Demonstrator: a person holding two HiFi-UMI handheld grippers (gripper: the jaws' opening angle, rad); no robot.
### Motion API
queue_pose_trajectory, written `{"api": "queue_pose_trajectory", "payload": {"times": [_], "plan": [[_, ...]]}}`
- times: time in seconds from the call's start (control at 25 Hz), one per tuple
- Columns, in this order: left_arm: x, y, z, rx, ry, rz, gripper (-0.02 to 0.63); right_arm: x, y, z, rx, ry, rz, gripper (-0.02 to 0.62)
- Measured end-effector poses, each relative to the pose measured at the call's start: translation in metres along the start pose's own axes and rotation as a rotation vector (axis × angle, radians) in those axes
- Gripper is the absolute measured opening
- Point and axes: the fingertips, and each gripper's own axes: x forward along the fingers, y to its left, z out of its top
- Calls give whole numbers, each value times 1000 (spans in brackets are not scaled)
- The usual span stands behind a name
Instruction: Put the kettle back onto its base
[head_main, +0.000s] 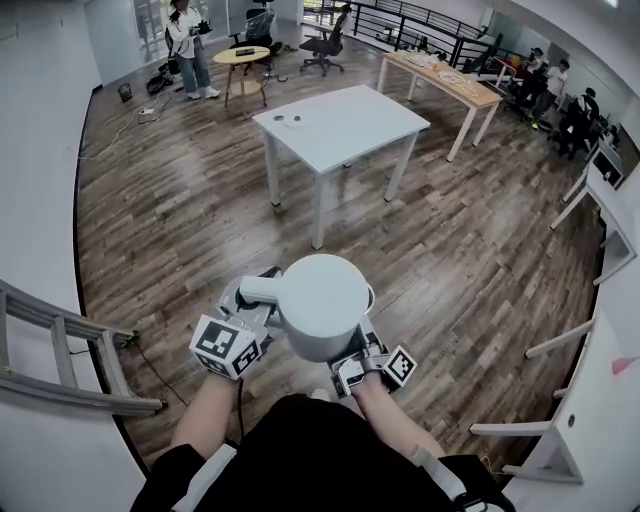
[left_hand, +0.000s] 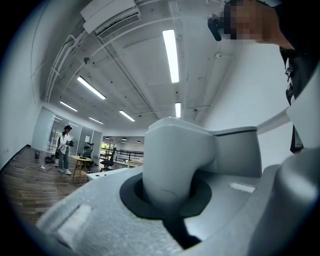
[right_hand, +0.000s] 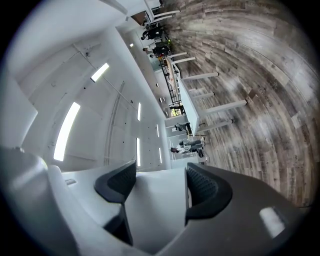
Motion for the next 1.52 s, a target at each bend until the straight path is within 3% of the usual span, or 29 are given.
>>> {"api": "queue_pose_trajectory", "payload": {"times": [0.36, 0.72, 1.52], "plan": [[38, 3, -7, -2, -8, 55, 2, 27, -2, 41, 6, 59, -21, 318], [55, 25, -15, 15, 7, 81, 2, 57, -18, 49, 26, 83, -23, 318], [117, 191, 2, 19, -29, 54, 3, 232, -44, 37, -5, 67, -4, 318]]}}
